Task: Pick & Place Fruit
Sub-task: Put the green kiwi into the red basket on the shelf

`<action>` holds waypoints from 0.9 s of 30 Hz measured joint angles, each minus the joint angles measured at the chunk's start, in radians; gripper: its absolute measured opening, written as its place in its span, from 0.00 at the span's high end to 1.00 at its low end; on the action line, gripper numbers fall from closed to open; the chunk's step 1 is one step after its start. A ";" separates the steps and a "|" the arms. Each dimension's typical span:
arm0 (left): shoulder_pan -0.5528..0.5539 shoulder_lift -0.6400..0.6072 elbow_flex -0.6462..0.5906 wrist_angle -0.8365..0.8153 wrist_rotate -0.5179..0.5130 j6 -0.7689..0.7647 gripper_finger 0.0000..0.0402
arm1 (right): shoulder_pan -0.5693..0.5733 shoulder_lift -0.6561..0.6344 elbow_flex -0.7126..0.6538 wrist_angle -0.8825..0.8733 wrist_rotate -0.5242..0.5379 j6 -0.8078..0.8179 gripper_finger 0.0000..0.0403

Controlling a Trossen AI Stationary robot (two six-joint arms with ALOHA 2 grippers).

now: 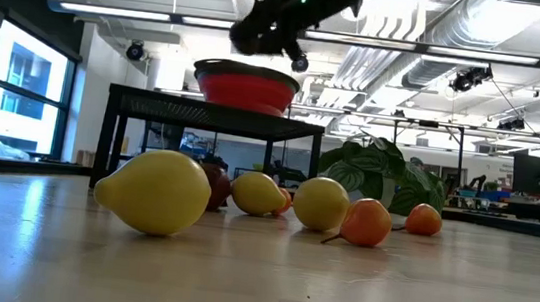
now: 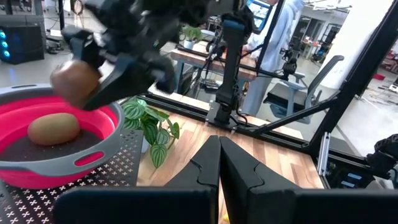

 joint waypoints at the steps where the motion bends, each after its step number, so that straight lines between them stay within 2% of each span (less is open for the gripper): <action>1: 0.000 0.000 0.000 0.000 0.000 0.000 1.00 | -0.006 0.009 0.000 -0.001 0.007 -0.003 0.40; 11: 0.000 0.000 0.000 -0.003 0.001 0.000 1.00 | -0.048 0.063 0.002 -0.008 0.047 -0.053 0.40; 27: 0.000 0.000 0.000 -0.008 0.003 0.000 1.00 | -0.051 0.066 0.002 -0.017 0.038 -0.137 0.36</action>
